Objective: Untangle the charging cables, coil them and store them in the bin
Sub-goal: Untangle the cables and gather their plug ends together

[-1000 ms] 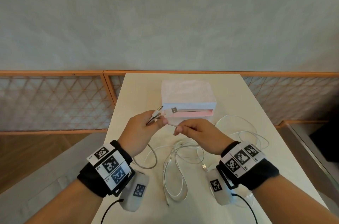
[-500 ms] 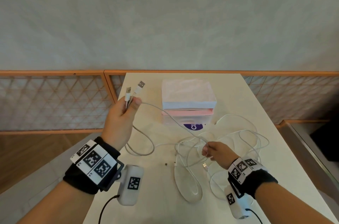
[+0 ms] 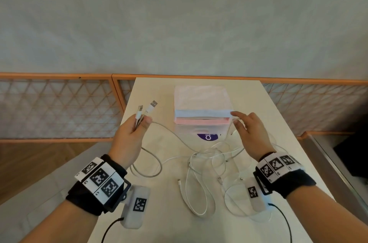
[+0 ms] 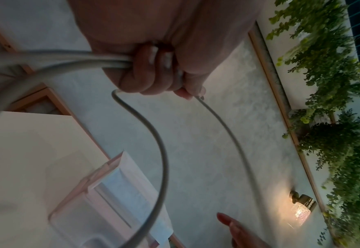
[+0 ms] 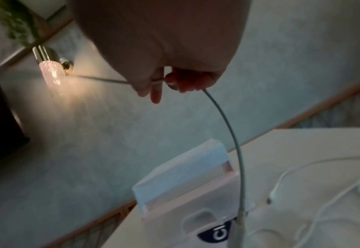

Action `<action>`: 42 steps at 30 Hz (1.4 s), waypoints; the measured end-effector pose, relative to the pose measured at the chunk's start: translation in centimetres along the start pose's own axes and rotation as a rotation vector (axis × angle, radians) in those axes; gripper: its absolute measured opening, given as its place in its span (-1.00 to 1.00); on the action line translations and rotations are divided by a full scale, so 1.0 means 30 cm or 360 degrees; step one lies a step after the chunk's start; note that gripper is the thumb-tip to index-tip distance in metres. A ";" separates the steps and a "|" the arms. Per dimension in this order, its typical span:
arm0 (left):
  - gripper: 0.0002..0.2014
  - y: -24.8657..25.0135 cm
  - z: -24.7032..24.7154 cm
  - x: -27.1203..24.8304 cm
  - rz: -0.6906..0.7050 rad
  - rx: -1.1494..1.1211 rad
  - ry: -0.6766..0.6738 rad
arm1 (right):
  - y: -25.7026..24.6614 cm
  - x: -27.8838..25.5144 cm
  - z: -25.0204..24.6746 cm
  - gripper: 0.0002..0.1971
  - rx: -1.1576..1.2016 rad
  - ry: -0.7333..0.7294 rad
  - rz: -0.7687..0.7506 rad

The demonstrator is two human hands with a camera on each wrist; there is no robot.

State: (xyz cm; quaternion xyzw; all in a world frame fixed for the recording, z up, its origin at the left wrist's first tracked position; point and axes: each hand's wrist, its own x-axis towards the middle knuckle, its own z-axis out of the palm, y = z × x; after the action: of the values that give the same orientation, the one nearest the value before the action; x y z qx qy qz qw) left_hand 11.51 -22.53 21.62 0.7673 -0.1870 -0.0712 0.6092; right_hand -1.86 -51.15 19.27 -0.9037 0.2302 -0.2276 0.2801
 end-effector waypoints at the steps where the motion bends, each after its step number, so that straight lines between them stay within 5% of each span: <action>1: -0.78 0.003 -0.003 -0.001 -0.0001 0.0010 0.0006 | 0.029 0.004 -0.008 -0.63 -0.0127 -0.0016 -0.0007; 4: -0.72 0.011 -0.018 0.000 0.0003 0.0031 0.0007 | 0.101 0.009 -0.037 -0.49 -0.0255 -0.0090 0.0095; 11: -0.94 0.031 0.005 0.007 0.0054 0.0027 0.0011 | 0.218 0.006 -0.067 -0.85 -0.0459 0.0110 0.0011; 19: -0.67 0.058 -0.002 0.023 -0.0074 -0.0237 -0.0001 | 0.247 0.071 -0.119 -0.87 -0.0447 0.0266 0.0252; 24: -0.70 0.087 0.005 0.022 -0.0162 -0.0486 -0.0030 | 0.277 0.088 -0.051 -0.96 -0.0697 -0.0111 0.0530; 31: -0.79 0.082 0.013 0.036 -0.0061 -0.0521 -0.0001 | 0.396 0.033 0.039 -0.64 -0.0861 -0.0669 0.0559; 38: -0.79 0.060 0.023 0.028 -0.0024 -0.0508 -0.0014 | 0.407 -0.022 0.045 -0.76 -0.0434 -0.0173 0.0609; 42: -0.80 0.066 0.030 0.032 0.0010 -0.0373 -0.0028 | 0.399 -0.078 0.084 -0.39 -0.0610 -0.0847 0.0369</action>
State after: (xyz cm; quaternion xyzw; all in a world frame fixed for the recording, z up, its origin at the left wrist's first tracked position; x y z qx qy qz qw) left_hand 11.68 -24.09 23.42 0.6896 -0.1851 -0.0975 0.6934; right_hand -5.81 -57.68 9.43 -0.9354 0.2888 0.0966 0.1796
